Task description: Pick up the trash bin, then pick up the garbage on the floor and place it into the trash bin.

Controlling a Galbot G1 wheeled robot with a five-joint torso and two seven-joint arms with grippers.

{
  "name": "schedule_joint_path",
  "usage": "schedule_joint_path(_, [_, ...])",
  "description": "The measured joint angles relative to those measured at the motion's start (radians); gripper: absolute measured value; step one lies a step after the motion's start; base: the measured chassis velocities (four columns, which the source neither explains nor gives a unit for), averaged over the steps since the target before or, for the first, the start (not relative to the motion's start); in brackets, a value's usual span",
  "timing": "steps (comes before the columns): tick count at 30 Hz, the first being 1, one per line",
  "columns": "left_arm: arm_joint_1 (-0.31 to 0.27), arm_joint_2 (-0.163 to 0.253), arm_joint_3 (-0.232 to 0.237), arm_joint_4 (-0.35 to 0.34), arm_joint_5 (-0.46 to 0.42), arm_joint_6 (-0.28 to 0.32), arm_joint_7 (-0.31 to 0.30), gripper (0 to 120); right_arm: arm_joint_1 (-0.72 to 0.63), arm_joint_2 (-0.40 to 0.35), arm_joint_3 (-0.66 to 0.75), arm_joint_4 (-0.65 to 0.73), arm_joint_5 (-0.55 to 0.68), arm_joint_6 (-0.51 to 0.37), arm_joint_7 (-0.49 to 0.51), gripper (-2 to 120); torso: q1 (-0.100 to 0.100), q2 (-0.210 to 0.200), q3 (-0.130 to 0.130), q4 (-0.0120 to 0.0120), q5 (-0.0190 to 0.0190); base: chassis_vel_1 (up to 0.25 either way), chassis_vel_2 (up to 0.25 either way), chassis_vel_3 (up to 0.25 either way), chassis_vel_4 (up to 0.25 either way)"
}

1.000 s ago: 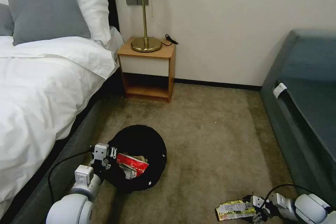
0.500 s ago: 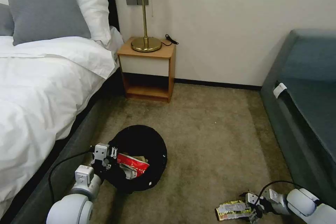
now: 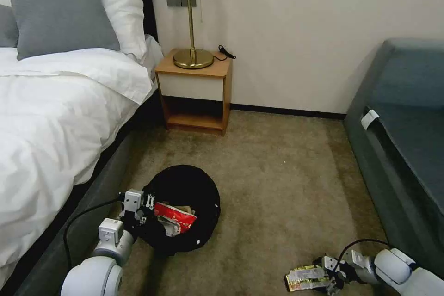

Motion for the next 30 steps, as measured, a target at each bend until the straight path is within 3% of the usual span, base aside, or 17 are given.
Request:
schedule_joint_path(9, [-0.001, -0.004, 0.000, 0.003, -0.001, -0.003, 0.001, 7, 0.000, -0.002, 0.004, 0.005, 0.000, 0.003, -0.009, 36, 0.000, 0.000, 0.000, 0.0001, 0.0006, 0.000, 0.000, 0.000, 0.000])
schedule_joint_path(13, [-0.001, -0.005, 0.001, 0.004, -0.001, -0.004, 0.001, 7, -0.003, -0.002, 0.006, 0.006, 0.000, 0.003, -0.009, 28, 0.000, 0.000, 0.000, 0.0001, 0.0010, 0.000, 0.000, 0.000, 0.000])
schedule_joint_path(19, [0.000, -0.005, 0.001, 0.006, -0.001, -0.004, 0.001, 7, -0.006, 0.000, 0.013, 0.006, -0.001, 0.002, -0.012, 1, 0.000, 0.000, 0.000, 0.0001, 0.0015, 0.000, 0.000, 0.000, 0.000])
schedule_joint_path(30, [0.003, -0.005, 0.000, 0.003, -0.001, -0.005, 0.001, 7, -0.020, 0.000, 0.045, 0.023, 0.002, 0.001, -0.015, 0, 0.000, 0.000, 0.000, 0.0001, 0.0008, 0.000, 0.000, 0.000, 0.000])
